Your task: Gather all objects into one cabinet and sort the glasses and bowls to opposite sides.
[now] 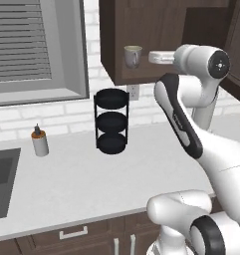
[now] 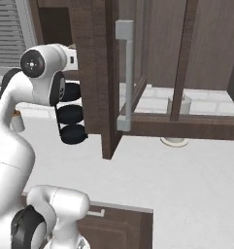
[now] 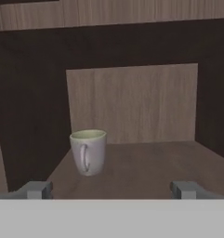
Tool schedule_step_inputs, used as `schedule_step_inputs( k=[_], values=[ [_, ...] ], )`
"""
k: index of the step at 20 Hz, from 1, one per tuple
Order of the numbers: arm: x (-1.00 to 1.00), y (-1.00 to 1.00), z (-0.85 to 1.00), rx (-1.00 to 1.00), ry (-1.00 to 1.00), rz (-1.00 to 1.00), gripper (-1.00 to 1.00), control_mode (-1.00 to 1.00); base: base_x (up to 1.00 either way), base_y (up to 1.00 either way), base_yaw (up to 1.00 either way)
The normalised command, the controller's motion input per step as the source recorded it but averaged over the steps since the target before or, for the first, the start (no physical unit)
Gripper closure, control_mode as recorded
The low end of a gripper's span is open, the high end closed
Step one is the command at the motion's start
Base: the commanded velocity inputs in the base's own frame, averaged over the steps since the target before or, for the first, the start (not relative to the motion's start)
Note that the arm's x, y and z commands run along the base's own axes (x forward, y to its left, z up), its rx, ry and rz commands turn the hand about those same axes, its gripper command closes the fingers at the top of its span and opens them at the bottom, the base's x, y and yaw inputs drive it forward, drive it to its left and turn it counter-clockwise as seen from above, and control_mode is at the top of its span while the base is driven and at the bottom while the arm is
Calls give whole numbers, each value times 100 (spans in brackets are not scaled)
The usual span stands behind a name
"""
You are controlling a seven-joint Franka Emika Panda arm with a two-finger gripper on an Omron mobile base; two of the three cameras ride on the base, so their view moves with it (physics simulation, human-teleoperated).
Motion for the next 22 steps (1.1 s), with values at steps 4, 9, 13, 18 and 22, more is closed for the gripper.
schedule_step_inputs(
  k=[4, 9, 13, 18, 22],
  values=[
    [48, 0, -8, 0, 0, 0, -100, -100, 0, 0, 0],
    [53, 0, -9, 0, 0, 0, -100, -100, 0, 0, 0],
    [49, 1, -11, 0, 0, 0, -100, -100, 0, 0, 0],
    [35, 8, -22, -1, 0, 0, -100, -100, 0, 0, 0],
    [13, 13, -20, -2, 0, 0, -100, -100, 0, 0, 0]
  ],
)
